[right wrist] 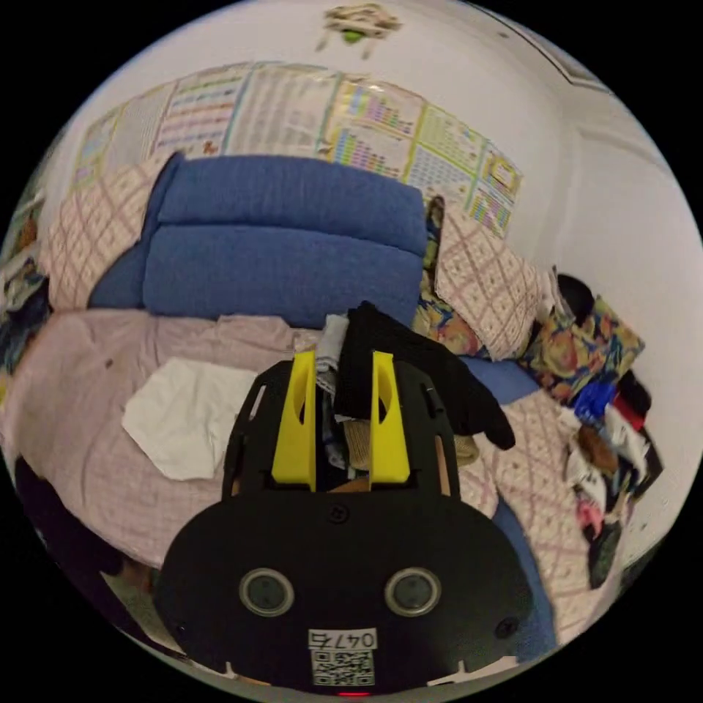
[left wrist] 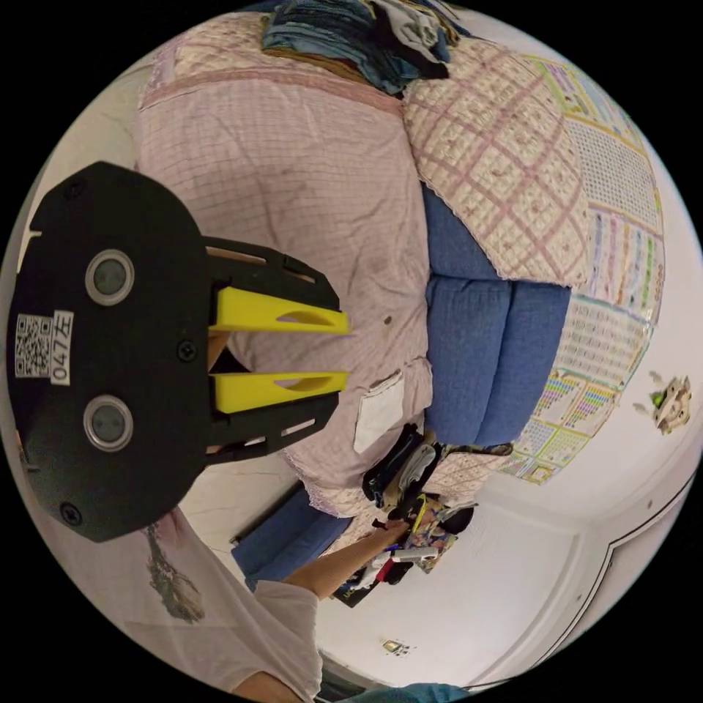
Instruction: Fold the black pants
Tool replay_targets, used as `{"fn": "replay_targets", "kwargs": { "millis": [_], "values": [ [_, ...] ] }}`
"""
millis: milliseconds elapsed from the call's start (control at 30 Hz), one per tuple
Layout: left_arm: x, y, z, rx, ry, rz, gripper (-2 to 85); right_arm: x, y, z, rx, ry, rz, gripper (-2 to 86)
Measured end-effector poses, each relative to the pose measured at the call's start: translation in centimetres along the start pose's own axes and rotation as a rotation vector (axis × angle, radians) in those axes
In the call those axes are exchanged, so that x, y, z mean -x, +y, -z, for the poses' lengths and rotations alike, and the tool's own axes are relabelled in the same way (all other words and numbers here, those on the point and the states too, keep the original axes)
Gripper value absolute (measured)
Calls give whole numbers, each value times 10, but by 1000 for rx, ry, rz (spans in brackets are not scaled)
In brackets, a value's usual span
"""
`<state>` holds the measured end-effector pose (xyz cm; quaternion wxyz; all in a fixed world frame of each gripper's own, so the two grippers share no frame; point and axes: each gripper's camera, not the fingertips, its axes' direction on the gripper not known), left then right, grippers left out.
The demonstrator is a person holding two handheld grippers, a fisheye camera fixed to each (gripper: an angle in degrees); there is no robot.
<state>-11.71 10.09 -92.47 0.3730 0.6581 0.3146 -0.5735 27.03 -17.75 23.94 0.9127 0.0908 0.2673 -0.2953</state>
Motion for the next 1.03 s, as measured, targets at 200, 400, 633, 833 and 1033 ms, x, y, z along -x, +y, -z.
{"fn": "replay_targets", "kwargs": {
  "millis": [200, 400, 633, 833, 1033],
  "values": [
    [31, 29, 22, 44, 4, 7, 80, 82, -46, -27, 143, 243, 464, 76],
    [64, 34, 52, 10, 47, 42, 80, 107, -109, -56, 269, 369, 610, 32],
    [89, 37, 91, 18, 71, 53, 78, 50, -263, -25, 177, 280, 236, 4],
    [105, 59, 138, -9, 61, 86, 71, 65, -262, -4, 73, 178, 326, 4],
    [102, 69, 172, 38, 33, 32, 68, 109, -243, -32, 125, 199, 460, 5]
  ]
}}
